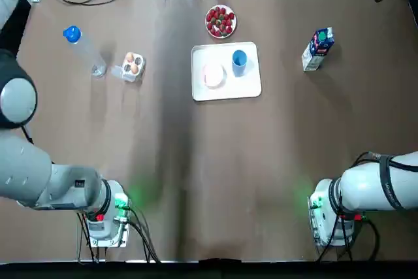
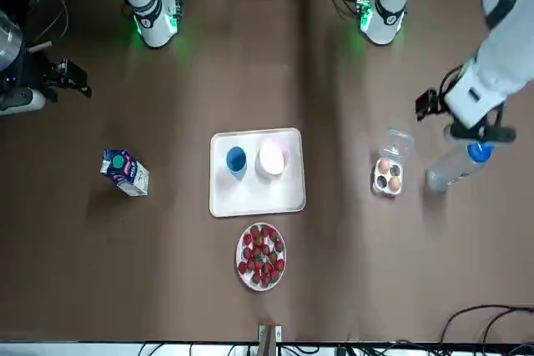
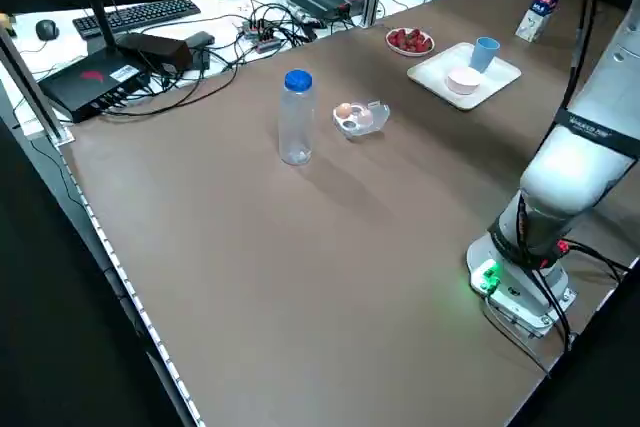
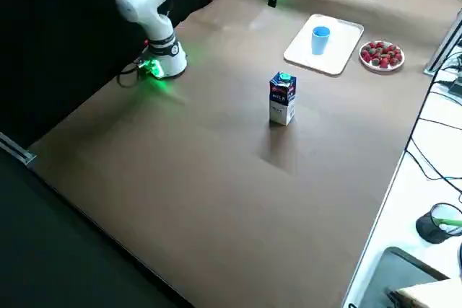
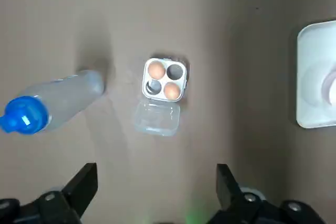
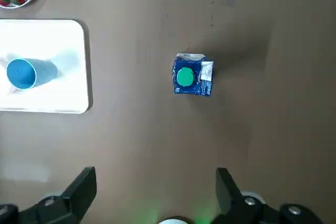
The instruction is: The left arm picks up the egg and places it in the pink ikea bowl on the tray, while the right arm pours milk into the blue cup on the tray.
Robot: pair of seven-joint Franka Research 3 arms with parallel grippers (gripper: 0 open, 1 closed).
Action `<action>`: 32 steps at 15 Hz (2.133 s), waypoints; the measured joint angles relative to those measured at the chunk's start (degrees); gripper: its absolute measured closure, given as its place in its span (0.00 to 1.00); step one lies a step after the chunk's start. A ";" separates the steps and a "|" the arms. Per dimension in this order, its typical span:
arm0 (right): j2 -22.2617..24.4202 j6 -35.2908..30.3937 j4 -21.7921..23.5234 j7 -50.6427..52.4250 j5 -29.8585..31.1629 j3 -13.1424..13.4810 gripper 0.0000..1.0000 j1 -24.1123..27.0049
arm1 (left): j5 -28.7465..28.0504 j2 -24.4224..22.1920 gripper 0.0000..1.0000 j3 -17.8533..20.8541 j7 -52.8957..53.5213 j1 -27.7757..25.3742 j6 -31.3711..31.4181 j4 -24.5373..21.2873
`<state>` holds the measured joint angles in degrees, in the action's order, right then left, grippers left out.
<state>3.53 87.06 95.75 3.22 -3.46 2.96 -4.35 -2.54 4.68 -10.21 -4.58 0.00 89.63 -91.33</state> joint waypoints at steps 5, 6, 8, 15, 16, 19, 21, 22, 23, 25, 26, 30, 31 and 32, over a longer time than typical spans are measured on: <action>-0.01 -0.02 0.01 0.01 0.00 -0.01 0.00 -0.06 | 0.00 10.78 0.00 0.09 0.03 -0.93 10.91 -1.23; -0.01 -0.02 0.01 0.01 0.00 0.01 0.00 -0.06 | 0.00 13.11 0.00 0.10 0.03 -0.99 14.22 -1.69; -0.01 -0.03 0.01 0.01 0.00 0.10 0.00 -0.03 | -0.02 18.70 0.00 0.09 0.03 -0.95 25.69 -4.68; -0.01 0.02 -0.02 0.00 0.00 0.03 0.00 -0.27 | -5.94 23.16 0.02 0.60 -0.36 -2.22 42.11 -16.59; -0.01 0.02 -0.04 0.00 0.00 0.03 0.00 -0.39 | -6.25 23.12 0.03 0.60 -0.28 -2.71 42.28 -17.45; 0.01 -0.13 -0.13 0.00 0.08 0.14 0.00 -0.46 | -6.42 22.80 0.07 0.60 -0.28 -3.15 42.35 -18.77; 0.09 -0.26 -0.38 0.00 0.11 0.25 0.00 -0.45 | -6.43 22.56 0.11 0.60 -0.31 -3.06 42.35 -19.30; 0.15 -0.58 -0.49 0.00 0.11 0.24 0.00 -0.46 | -6.43 22.50 0.12 0.60 -0.31 -3.03 42.35 -19.64; 0.22 -1.16 -0.59 0.00 0.11 0.24 0.00 -0.46 | -6.43 22.48 0.15 0.60 -0.32 -3.04 42.35 -20.04; 0.38 -1.59 -0.61 0.00 0.11 0.23 0.00 -0.46 | -6.51 22.49 0.18 0.60 -0.33 -3.04 42.35 -20.70; 0.42 -1.66 -0.61 0.00 0.11 0.23 0.00 -0.46 | -6.53 22.49 0.20 0.60 -0.33 -3.05 42.35 -20.92; 0.43 -1.77 -0.61 -0.01 0.11 0.24 0.00 -0.46 | -6.55 22.49 0.22 0.61 -0.33 -3.06 42.35 -21.68; 0.43 -1.86 -0.62 -0.01 0.11 0.23 0.00 -0.46 | -6.55 22.49 0.24 0.63 -0.33 -3.12 42.35 -21.80; 0.43 -2.14 -0.61 -0.01 0.11 0.24 0.00 -0.46 | -6.56 22.48 0.26 0.67 -0.34 -3.21 42.35 -21.81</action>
<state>3.96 84.92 95.14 3.21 -3.35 3.20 -4.81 -9.10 27.16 -9.55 -4.93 -3.22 131.97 -113.14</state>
